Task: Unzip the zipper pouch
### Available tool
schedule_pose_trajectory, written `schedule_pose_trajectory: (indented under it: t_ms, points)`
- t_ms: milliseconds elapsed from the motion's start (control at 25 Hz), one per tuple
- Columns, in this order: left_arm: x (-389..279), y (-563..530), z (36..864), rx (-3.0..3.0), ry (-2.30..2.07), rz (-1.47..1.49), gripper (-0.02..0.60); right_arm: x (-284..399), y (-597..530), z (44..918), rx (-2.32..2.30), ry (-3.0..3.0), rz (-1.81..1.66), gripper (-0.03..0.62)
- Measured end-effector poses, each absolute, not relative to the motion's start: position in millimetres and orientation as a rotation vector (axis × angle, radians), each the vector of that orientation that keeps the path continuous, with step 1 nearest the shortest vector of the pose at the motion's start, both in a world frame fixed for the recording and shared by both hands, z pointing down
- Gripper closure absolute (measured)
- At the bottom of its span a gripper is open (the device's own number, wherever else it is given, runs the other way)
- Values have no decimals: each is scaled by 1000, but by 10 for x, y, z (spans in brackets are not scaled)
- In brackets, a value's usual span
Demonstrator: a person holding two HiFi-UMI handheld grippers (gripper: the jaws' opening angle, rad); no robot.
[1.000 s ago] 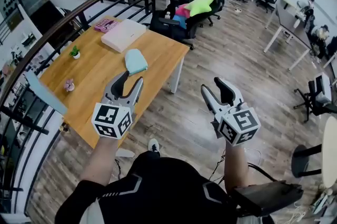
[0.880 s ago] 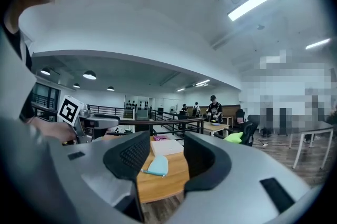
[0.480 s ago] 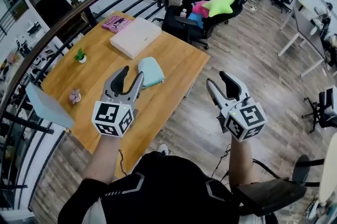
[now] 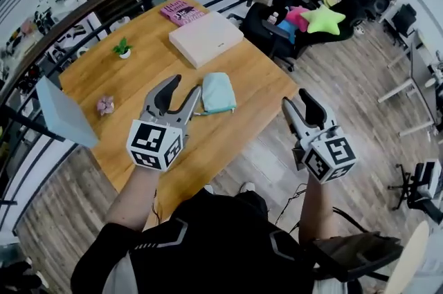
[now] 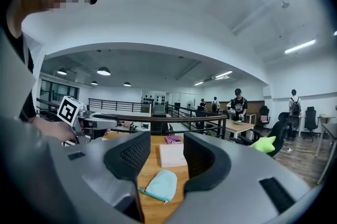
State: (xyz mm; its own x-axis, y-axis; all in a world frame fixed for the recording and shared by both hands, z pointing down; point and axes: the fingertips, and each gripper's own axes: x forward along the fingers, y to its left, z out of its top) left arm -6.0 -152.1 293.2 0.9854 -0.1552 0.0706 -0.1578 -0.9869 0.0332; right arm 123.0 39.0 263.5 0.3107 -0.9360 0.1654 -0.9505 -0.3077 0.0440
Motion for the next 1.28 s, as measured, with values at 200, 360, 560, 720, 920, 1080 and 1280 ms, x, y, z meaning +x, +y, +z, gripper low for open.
schedule_pose_trajectory:
  t_ms: [200,360,560,720,920,1080,1280]
  points:
    - [-26,-1660,2984,3095,-366,130,376,1419,-38,2715,2310,-1915,162,388]
    - [9,-1845,3044,3078,-550,160,376,1594,-468,2809,2164,-2085,149,388]
    - [143,-1914,3074,3029,-766,183,376,1953,-833,2863,1996,-2242,132,388]
    - [229,-1929,3049,2981,-919,209,376,2177,-1092,2859,1872,-2347,110,388]
    - [255,-1909,3058,2932,-1049,233,376,2253,-1332,2841,1738,-2453,85,388]
    - [248,-1872,3178,2870,-1118,235,376,2279,-1426,2947,1650,-2491,102,388]
    - [201,-1837,3379,2801,-1209,273,376,2244,-1526,3189,1535,-2534,117,390]
